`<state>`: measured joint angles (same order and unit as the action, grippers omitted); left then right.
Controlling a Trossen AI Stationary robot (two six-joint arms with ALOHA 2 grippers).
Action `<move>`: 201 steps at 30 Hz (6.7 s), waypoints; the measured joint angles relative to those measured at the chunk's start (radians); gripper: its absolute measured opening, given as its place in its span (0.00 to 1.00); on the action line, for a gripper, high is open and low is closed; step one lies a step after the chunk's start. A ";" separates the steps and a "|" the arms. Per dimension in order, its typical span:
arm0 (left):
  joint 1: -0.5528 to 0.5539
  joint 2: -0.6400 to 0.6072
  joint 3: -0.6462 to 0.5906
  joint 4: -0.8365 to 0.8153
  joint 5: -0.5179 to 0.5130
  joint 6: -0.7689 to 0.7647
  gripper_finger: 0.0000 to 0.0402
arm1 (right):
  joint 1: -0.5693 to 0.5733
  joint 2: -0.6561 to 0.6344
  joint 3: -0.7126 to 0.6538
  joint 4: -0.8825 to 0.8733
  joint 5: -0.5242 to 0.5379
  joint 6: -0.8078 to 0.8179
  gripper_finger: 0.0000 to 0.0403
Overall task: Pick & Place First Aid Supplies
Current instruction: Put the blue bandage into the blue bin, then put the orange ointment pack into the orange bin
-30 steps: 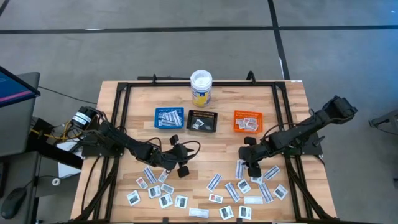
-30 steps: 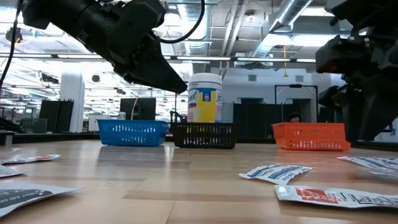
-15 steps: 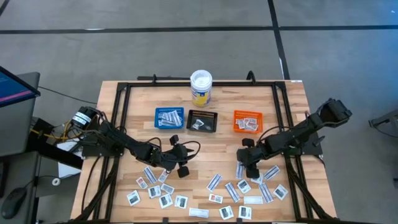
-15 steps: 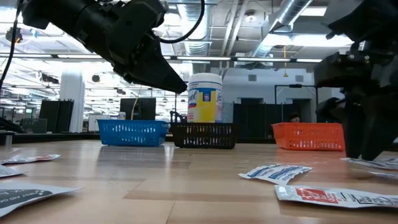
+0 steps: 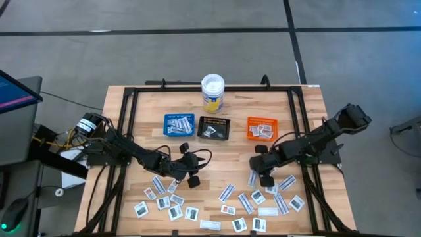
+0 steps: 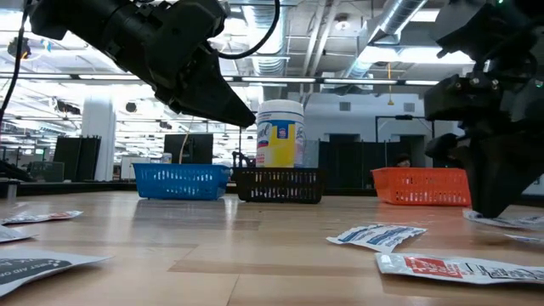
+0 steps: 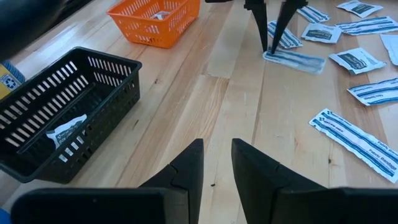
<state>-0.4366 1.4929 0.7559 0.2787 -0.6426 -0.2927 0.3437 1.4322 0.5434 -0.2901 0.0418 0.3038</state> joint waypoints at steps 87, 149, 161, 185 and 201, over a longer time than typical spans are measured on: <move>0.262 0.000 0.000 0.219 0.344 0.008 0.21 | -0.057 0.093 0.376 0.229 0.490 -0.606 0.00; 0.290 -0.055 0.000 -0.057 -0.324 0.135 0.02 | -0.104 0.097 0.376 0.002 0.505 -0.434 0.25; 0.330 -0.168 0.000 -0.390 -0.432 -0.009 0.02 | -0.104 0.097 0.376 0.007 0.485 -0.430 0.25; 0.451 -0.111 0.000 -0.570 -0.269 -0.169 0.06 | -0.118 0.097 0.376 0.006 0.423 -0.407 0.25; 0.413 -0.111 0.053 -0.547 -0.077 -0.159 0.06 | -0.118 0.097 0.376 0.007 0.423 -0.408 0.25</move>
<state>-0.0235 1.3819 0.8088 -0.2680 -0.7201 -0.4514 0.2253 1.5295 0.9192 -0.2834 0.4648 -0.1040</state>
